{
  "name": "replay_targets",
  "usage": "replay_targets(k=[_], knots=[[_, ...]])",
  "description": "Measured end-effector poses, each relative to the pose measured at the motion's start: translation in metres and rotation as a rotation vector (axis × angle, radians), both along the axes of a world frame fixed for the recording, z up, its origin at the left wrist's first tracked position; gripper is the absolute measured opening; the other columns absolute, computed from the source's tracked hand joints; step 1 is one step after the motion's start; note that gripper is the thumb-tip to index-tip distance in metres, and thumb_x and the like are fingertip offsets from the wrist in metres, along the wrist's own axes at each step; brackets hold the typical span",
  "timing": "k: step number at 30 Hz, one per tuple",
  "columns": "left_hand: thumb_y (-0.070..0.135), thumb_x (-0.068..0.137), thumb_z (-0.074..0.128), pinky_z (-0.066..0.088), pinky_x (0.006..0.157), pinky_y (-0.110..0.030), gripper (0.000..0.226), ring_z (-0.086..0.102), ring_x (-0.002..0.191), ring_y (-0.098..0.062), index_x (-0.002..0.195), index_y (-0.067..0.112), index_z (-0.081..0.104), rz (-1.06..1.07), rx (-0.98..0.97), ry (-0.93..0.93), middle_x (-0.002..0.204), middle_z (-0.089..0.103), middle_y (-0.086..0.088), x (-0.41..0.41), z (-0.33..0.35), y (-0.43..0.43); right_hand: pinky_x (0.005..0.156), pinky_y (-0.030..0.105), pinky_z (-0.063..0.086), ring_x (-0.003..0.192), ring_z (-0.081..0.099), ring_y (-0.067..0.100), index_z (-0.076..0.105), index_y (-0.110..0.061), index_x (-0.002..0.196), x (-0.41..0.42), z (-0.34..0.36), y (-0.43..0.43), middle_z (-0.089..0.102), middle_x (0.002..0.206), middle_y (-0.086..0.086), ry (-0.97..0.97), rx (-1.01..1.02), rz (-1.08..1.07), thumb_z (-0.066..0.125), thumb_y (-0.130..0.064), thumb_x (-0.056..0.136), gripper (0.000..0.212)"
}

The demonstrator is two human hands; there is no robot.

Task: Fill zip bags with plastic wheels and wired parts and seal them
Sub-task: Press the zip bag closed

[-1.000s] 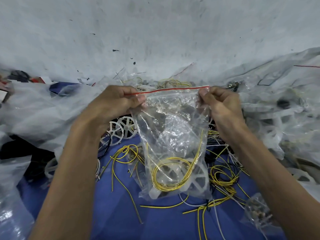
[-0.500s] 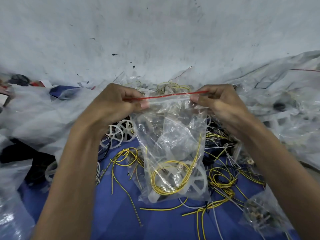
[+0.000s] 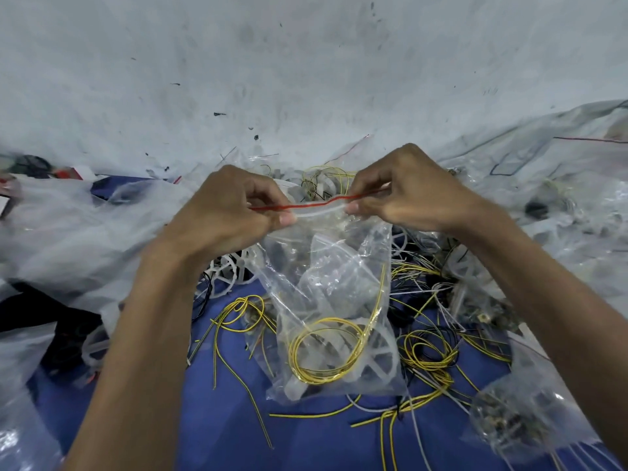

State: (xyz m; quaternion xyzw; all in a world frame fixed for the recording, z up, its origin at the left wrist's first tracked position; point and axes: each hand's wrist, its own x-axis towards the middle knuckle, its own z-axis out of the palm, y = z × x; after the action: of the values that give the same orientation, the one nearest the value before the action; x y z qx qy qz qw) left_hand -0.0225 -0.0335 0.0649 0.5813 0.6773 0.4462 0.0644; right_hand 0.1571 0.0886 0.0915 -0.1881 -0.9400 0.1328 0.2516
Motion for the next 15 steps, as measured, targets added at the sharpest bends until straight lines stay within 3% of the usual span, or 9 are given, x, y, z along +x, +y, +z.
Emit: replay_targets(k=[3, 5, 7, 12, 15], knots=[[0.019, 0.075, 0.077, 0.036, 0.051, -0.002, 0.018, 0.052, 0.05, 0.009, 0.066, 0.031, 0.067, -0.029, 0.015, 0.052, 0.063, 0.064, 0.014, 0.003, 0.002, -0.001, 0.07, 0.025, 0.05, 0.076, 0.064, 0.01, 0.076, -0.015, 0.088, -0.003, 0.0, -0.003, 0.073, 0.078, 0.001, -0.026, 0.035, -0.005, 0.073, -0.021, 0.079, 0.011], [0.02, 0.076, 0.076, 0.038, 0.055, -0.004, 0.018, 0.053, 0.055, 0.007, 0.066, 0.032, 0.066, -0.036, 0.049, 0.065, 0.065, 0.065, 0.013, 0.003, 0.002, 0.0, 0.068, 0.017, 0.047, 0.074, 0.063, 0.005, 0.075, -0.014, 0.09, -0.006, 0.001, -0.005, 0.072, 0.079, 0.0, 0.017, -0.018, 0.048, 0.073, -0.021, 0.078, 0.013], [0.019, 0.076, 0.076, 0.041, 0.061, -0.007, 0.02, 0.055, 0.06, 0.005, 0.067, 0.033, 0.065, -0.058, 0.072, 0.083, 0.067, 0.065, 0.014, 0.005, 0.001, 0.002, 0.065, 0.022, 0.047, 0.07, 0.062, 0.009, 0.075, -0.014, 0.088, -0.01, -0.001, -0.007, 0.071, 0.076, 0.0, 0.029, -0.007, 0.079, 0.072, -0.02, 0.08, 0.01], [0.01, 0.076, 0.076, 0.037, 0.058, -0.005, 0.032, 0.054, 0.059, 0.007, 0.064, 0.036, 0.059, -0.042, 0.112, 0.205, 0.062, 0.059, 0.017, 0.012, -0.004, 0.008, 0.061, 0.037, 0.048, 0.064, 0.059, 0.019, 0.07, -0.01, 0.078, -0.019, -0.006, -0.008, 0.065, 0.07, -0.001, -0.009, 0.22, 0.115, 0.068, -0.013, 0.082, 0.005], [0.012, 0.075, 0.076, 0.041, 0.062, -0.016, 0.038, 0.054, 0.06, 0.003, 0.061, 0.04, 0.055, 0.013, 0.137, 0.245, 0.063, 0.058, 0.019, 0.014, -0.005, 0.009, 0.06, 0.032, 0.049, 0.062, 0.057, 0.014, 0.071, -0.012, 0.079, -0.02, -0.007, -0.009, 0.065, 0.069, -0.004, -0.018, 0.259, 0.11, 0.067, -0.017, 0.081, 0.006]])
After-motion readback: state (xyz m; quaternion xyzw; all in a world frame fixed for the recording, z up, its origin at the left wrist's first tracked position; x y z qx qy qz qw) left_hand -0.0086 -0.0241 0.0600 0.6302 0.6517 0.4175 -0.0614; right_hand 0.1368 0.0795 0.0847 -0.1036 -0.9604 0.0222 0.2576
